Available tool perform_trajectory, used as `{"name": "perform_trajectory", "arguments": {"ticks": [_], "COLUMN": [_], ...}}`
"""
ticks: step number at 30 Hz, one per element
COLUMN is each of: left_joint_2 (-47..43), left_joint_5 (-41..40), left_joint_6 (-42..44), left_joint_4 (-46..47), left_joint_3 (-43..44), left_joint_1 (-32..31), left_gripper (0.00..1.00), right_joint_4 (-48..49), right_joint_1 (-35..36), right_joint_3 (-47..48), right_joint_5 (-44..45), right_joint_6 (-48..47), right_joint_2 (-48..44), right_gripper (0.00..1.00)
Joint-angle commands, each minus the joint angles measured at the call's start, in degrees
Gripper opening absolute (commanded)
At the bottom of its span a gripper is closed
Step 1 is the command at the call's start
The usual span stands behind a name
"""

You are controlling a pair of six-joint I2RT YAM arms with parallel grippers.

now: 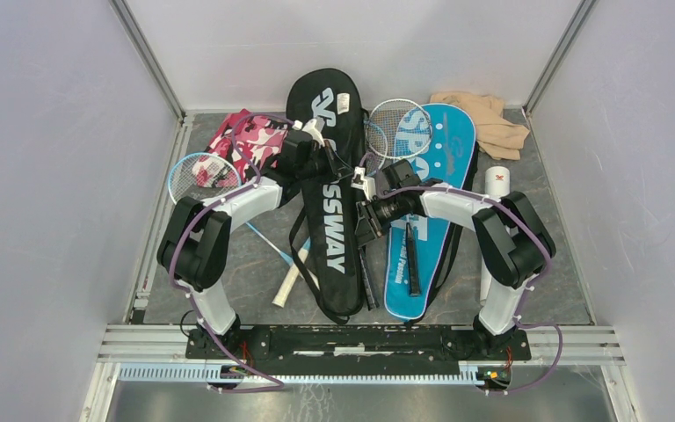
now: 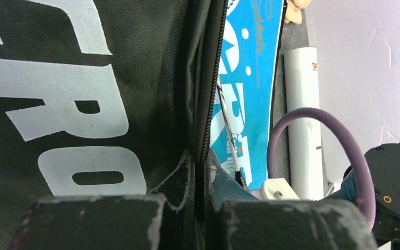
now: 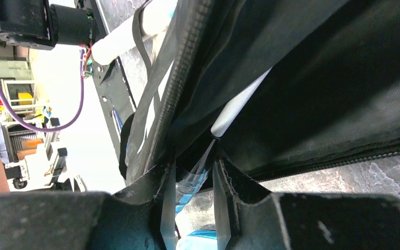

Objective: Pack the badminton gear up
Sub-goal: Place the racket in the racket bag.

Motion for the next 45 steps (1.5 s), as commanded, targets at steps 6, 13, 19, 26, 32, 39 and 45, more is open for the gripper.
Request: {"name": "perform_trajectory", "arguments": {"ticks": [6,13,19,26,32,39,45], "left_joint_2": [-0.58,0.03,2.6,3.73,3.86,4.42,4.54], "left_joint_5": [4.92,5.82,8.12,9.99,10.88,13.74,16.49], "left_joint_6": [-5.78,-12.85,-17.96,-20.93,-21.36,-23.05,-25.36], "left_joint_4": [3.5,3.96,4.58,6.89,7.84,10.98,14.83], "left_joint_3": [-0.24,-0.3,1.56,2.14,3.26,3.91,3.51], "left_joint_1": [-0.33,-0.27,-0.16,0.51,1.95,3.39,4.21], "left_gripper": [0.02,0.02,0.02,0.02,0.02,0.02,0.02], "right_joint_4": [8.73,17.41,22.64,24.01,22.49,9.36,-0.16], "right_joint_1": [-1.96,-2.48,-2.52,-2.49,-2.52,-2.6,-3.65], "right_joint_3": [4.82,3.38,2.51,1.85,1.4,4.11,6.1], "right_joint_5": [1.03,2.6,3.67,3.33,-0.32,1.35,8.41], "right_joint_6": [3.83,11.5,15.97,17.23,14.81,2.95,-5.48], "right_joint_2": [-0.03,0.95,1.85,1.94,1.28,0.15,-2.58], "right_gripper": [0.01,0.0,0.04,0.25,0.38,0.48,0.77]}}
